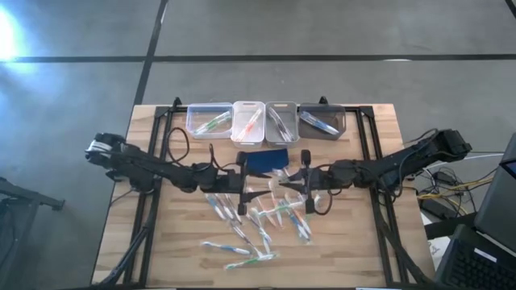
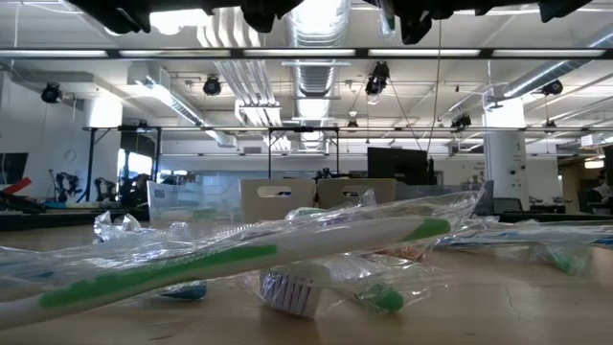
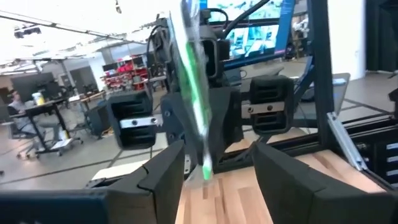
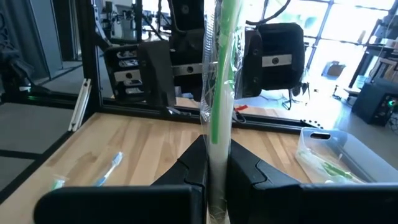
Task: Pick & Place Toothbrushes
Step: Put the green toothbrush into the transparent bin
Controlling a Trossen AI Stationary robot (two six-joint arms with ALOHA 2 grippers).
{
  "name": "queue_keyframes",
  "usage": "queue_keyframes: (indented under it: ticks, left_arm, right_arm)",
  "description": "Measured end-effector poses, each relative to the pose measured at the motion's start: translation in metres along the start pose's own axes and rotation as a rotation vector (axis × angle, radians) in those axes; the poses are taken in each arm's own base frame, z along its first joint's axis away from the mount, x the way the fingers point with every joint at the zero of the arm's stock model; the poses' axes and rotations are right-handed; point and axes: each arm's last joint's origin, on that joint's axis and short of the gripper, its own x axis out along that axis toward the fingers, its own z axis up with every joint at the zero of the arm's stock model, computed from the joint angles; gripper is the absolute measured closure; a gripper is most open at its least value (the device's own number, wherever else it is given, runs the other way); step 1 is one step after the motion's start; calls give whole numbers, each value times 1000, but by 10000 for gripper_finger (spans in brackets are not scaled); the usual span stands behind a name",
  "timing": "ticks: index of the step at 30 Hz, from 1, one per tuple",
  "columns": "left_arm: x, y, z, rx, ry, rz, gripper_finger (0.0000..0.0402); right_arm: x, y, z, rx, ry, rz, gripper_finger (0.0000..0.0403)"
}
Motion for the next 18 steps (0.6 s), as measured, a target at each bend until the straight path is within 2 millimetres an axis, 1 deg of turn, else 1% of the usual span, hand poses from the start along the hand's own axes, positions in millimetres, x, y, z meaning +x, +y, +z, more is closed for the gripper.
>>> queue_keyframes:
  ticks: [9, 18]
  left_arm:
    - [9, 0, 15, 17, -66, -48, 207]
    - [12, 3, 20, 67, -80, -37, 207]
  right_arm:
    - [1, 0, -1, -6, 4, 1, 381]
    - [1, 0, -1, -2, 3, 1, 381]
